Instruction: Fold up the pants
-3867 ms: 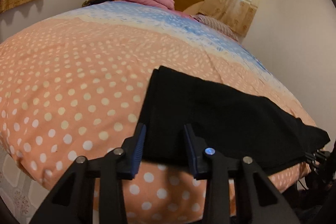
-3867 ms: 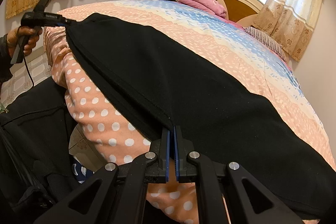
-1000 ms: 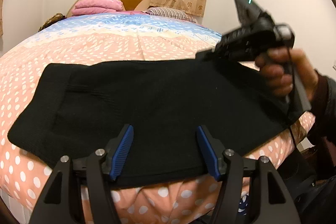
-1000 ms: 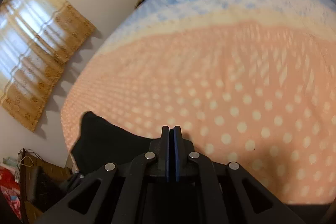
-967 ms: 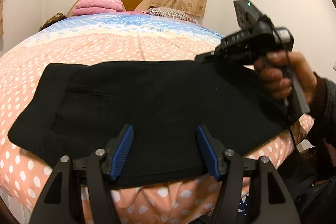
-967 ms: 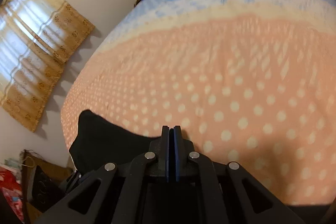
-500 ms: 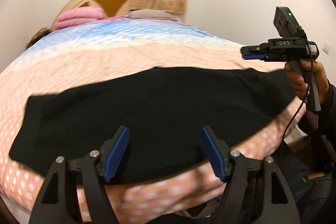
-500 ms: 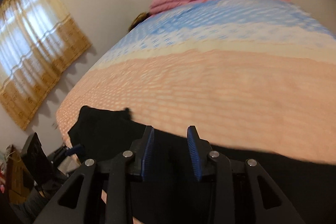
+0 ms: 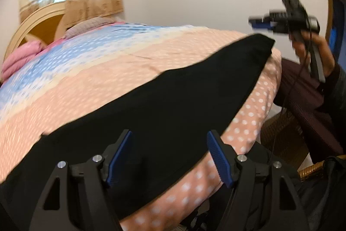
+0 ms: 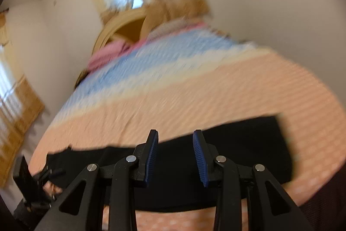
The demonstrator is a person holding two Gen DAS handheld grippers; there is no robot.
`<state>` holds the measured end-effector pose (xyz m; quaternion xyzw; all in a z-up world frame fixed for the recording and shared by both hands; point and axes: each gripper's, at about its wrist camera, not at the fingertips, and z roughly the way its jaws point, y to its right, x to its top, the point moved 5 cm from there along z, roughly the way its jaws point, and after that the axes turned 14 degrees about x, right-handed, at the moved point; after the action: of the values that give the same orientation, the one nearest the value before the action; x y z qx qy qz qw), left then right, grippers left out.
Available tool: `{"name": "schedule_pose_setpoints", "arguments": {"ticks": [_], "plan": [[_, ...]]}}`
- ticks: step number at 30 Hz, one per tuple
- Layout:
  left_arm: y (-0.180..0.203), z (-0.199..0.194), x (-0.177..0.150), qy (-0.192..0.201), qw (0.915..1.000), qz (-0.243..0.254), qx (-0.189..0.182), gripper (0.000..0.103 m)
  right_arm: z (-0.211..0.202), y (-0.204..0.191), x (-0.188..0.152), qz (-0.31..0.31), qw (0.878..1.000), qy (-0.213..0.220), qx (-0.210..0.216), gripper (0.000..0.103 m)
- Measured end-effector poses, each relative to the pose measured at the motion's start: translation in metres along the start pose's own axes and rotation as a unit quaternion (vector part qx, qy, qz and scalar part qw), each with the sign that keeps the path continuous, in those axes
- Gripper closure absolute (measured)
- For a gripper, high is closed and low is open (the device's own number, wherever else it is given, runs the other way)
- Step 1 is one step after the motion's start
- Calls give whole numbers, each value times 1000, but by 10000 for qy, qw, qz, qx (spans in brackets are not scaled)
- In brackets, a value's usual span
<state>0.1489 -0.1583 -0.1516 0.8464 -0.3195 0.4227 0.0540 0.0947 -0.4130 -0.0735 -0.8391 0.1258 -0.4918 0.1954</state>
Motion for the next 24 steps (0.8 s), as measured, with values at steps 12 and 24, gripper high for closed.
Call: {"name": "schedule_pose_setpoints", "arguments": {"ticks": [12,24], "plan": [[19,40,-10,-572,9979,-96,-273,30,-63,98,12,494,9930,-401,-995,68],[27,39,-12,-516,9983,-136,-242,29,-35,75,-7,645,9932,-960,-100,68]]}}
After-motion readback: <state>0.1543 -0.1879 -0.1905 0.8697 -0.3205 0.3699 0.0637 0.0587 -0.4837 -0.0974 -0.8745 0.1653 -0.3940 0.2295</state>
